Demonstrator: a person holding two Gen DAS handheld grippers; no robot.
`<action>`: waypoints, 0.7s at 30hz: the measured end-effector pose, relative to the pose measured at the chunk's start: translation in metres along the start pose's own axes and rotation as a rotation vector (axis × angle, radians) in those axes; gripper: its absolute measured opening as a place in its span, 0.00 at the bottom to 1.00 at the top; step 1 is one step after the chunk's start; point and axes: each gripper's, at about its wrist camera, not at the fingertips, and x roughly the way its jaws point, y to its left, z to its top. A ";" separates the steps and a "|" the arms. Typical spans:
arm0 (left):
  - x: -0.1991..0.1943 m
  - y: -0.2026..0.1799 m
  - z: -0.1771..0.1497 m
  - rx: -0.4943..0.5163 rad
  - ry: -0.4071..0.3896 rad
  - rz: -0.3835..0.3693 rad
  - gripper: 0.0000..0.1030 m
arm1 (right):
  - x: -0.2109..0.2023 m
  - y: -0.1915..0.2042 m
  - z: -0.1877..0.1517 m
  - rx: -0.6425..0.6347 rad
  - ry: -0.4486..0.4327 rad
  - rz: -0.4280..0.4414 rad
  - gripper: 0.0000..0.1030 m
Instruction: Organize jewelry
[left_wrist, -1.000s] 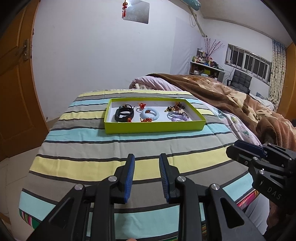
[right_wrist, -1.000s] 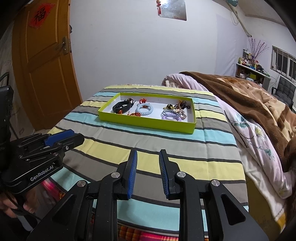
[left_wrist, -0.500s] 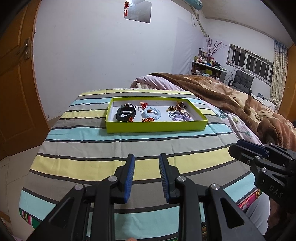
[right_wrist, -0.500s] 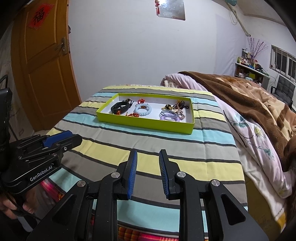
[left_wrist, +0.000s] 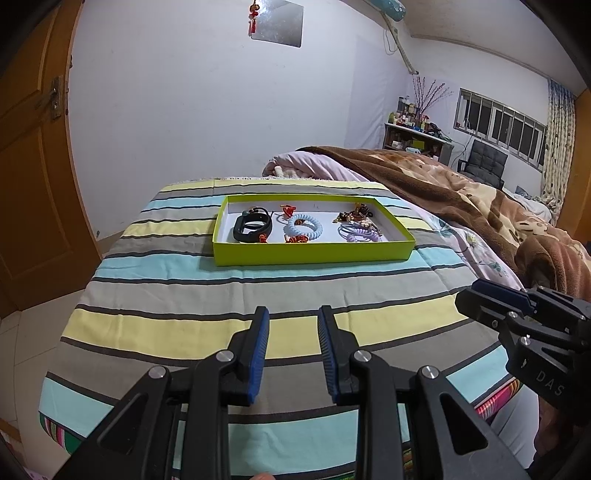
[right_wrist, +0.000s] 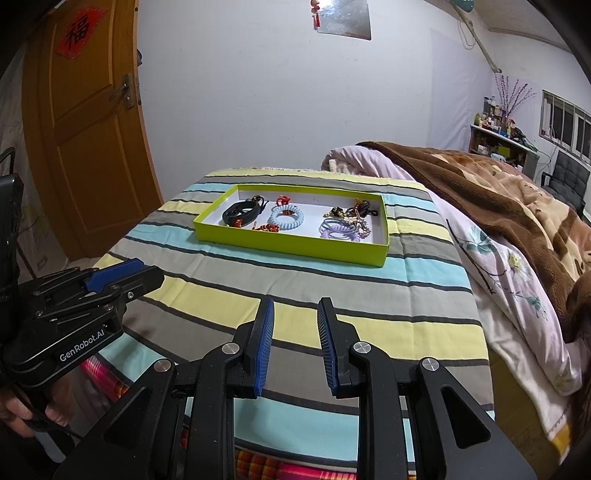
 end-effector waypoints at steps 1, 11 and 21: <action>0.000 0.000 0.000 0.000 0.000 -0.001 0.28 | 0.000 0.000 0.000 0.000 0.000 0.000 0.24; 0.001 0.001 -0.002 -0.010 0.006 0.000 0.28 | 0.000 0.002 0.001 -0.001 -0.003 0.000 0.24; 0.002 0.002 -0.003 -0.017 0.017 -0.009 0.27 | 0.000 0.002 0.001 -0.001 -0.003 -0.001 0.24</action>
